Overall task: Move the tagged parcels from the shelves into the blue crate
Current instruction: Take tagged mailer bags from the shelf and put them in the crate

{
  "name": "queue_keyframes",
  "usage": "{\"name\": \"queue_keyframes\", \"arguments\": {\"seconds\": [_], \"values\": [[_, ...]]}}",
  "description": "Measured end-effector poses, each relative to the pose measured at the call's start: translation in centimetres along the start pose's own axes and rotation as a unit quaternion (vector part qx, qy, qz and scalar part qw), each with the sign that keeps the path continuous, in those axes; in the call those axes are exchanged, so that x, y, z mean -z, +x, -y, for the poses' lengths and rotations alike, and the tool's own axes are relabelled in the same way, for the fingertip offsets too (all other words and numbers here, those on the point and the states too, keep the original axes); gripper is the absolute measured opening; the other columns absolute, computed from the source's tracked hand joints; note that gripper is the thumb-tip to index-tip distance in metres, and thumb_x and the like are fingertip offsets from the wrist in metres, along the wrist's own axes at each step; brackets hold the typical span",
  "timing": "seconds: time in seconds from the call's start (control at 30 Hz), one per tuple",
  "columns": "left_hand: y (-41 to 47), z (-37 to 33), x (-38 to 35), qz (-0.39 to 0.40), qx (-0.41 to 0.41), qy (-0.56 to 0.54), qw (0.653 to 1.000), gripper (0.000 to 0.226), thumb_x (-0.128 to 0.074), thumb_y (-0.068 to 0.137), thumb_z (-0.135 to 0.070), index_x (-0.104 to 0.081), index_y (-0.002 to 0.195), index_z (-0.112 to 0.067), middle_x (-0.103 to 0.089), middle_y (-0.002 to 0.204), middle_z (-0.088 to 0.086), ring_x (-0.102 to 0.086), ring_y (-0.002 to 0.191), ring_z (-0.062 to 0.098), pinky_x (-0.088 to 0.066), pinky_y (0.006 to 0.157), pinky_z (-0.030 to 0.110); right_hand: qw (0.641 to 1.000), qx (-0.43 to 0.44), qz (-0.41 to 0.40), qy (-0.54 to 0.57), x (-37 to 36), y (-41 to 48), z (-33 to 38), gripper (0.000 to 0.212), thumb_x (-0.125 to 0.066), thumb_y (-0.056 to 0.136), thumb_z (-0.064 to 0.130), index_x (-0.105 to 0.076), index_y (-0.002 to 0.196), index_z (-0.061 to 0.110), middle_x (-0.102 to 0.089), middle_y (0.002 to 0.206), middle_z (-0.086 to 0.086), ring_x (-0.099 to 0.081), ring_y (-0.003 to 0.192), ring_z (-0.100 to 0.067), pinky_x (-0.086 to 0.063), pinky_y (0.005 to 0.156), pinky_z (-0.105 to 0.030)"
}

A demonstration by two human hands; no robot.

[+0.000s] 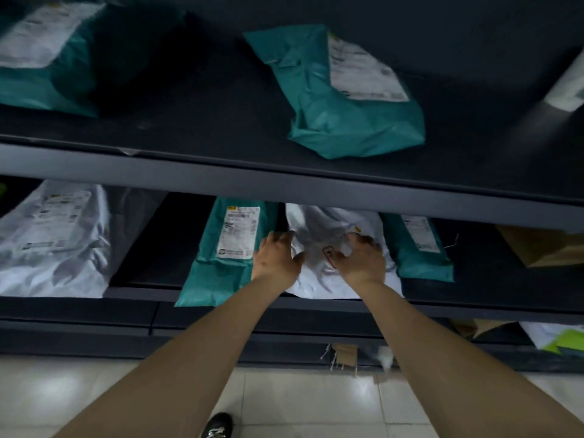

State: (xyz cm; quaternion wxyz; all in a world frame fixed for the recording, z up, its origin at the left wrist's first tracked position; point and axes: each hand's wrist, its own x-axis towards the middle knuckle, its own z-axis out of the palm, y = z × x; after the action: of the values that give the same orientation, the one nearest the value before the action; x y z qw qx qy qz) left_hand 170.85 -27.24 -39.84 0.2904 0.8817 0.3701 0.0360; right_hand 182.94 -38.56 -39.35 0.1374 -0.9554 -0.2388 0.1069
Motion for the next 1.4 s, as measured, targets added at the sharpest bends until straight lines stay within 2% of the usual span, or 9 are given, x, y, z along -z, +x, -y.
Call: {"name": "queue_keyframes", "arguments": {"seconds": [0.1,0.2,0.37,0.53,0.6,0.77,0.93,1.1,1.4], "values": [[0.6,-1.4,-2.2,0.082,0.065,-0.036,0.994,0.071,-0.052,0.094,-0.044,-0.022,0.151,-0.012,-0.035,0.147,0.015,-0.037,0.133,0.035,-0.036,0.107,0.044,0.996,-0.066,0.061,-0.026,0.3,1.1,-3.7,0.065,-0.053,0.088,0.045,-0.034,0.146,0.021,-0.038,0.146,-0.012,-0.037,0.132,-0.033,-0.036,0.107,-0.041],[1.1,-1.5,-3.5,0.136,0.108,-0.035,0.984,0.069,-0.048,0.096,-0.044,-0.026,0.147,-0.004,-0.039,0.144,0.018,-0.044,0.128,0.035,-0.041,0.101,0.039,0.992,-0.060,0.107,0.006,-0.1,1.7,-5.7,0.066,-0.050,0.083,0.049,-0.042,0.139,0.015,-0.047,0.139,-0.012,-0.044,0.124,-0.033,-0.040,0.101,-0.039],[1.5,-1.9,-4.3,0.128,0.154,-0.047,0.979,0.056,-0.048,0.097,-0.039,-0.042,0.139,-0.004,-0.053,0.136,0.016,-0.054,0.119,0.030,-0.042,0.086,0.029,0.989,-0.093,0.101,0.055,1.0,2.8,-6.5,0.059,-0.056,0.088,0.037,-0.040,0.137,0.009,-0.052,0.135,-0.015,-0.050,0.122,-0.032,-0.037,0.098,-0.034],[1.4,-2.0,-4.0,0.081,0.176,-0.008,0.981,0.042,-0.039,0.096,-0.028,-0.050,0.128,-0.003,-0.059,0.126,0.017,-0.056,0.117,0.032,-0.044,0.091,0.034,0.951,-0.159,0.162,0.211,0.7,3.8,-7.7,0.057,-0.065,0.085,0.029,-0.050,0.129,-0.004,-0.059,0.117,-0.014,-0.062,0.094,-0.029,-0.050,0.073,-0.030],[1.4,-1.9,-3.6,0.069,0.204,-0.027,0.976,0.044,-0.046,0.093,-0.025,-0.048,0.131,-0.004,-0.058,0.128,0.016,-0.056,0.118,0.033,-0.046,0.095,0.035,0.929,-0.163,0.187,0.274,0.1,3.6,-7.8,0.058,-0.071,0.081,0.034,-0.055,0.123,-0.004,-0.064,0.115,-0.013,-0.065,0.096,-0.028,-0.055,0.080,-0.032],[1.0,-3.3,-2.1,0.023,0.187,-0.048,0.981,0.034,-0.050,0.094,-0.017,-0.056,0.124,-0.004,-0.062,0.122,0.016,-0.060,0.113,0.032,-0.050,0.094,0.041,0.948,-0.106,0.146,0.263,0.6,3.0,-6.0,0.020,-0.064,0.087,0.025,-0.064,0.095,0.007,-0.064,0.083,-0.008,-0.062,0.072,-0.023,-0.047,0.059,-0.028],[-0.6,-4.9,-0.8,-0.010,0.168,-0.118,0.979,0.029,-0.045,0.095,-0.010,-0.057,0.120,0.000,-0.062,0.119,0.018,-0.058,0.113,0.034,-0.049,0.096,0.042,0.952,-0.031,0.084,0.293,1.7,2.2,-4.7,0.013,-0.061,0.091,0.025,-0.064,0.099,0.016,-0.064,0.095,-0.003,-0.061,0.083,-0.022,-0.044,0.071,-0.027],[-3.2,-4.1,1.5,-0.073,0.174,-0.230,0.955,0.028,-0.052,0.087,-0.010,-0.062,0.113,-0.009,-0.067,0.107,0.011,-0.063,0.102,0.032,-0.053,0.090,0.042,0.961,0.020,0.025,0.274,2.3,0.8,-2.9,0.027,-0.061,0.091,0.030,-0.063,0.106,0.007,-0.057,0.111,-0.011,-0.059,0.099,-0.031,-0.047,0.082,-0.033],[-9.2,1.1,8.3,-0.162,0.191,-0.285,0.925,0.014,-0.060,0.085,-0.016,-0.062,0.097,-0.009,-0.069,0.094,0.007,-0.065,0.093,0.027,-0.054,0.082,0.040,0.931,0.113,0.054,0.343,2.7,-3.5,4.8,0.019,-0.059,0.091,0.030,-0.064,0.100,0.014,-0.065,0.103,-0.009,-0.065,0.086,-0.024,-0.056,0.079,-0.039]]}}
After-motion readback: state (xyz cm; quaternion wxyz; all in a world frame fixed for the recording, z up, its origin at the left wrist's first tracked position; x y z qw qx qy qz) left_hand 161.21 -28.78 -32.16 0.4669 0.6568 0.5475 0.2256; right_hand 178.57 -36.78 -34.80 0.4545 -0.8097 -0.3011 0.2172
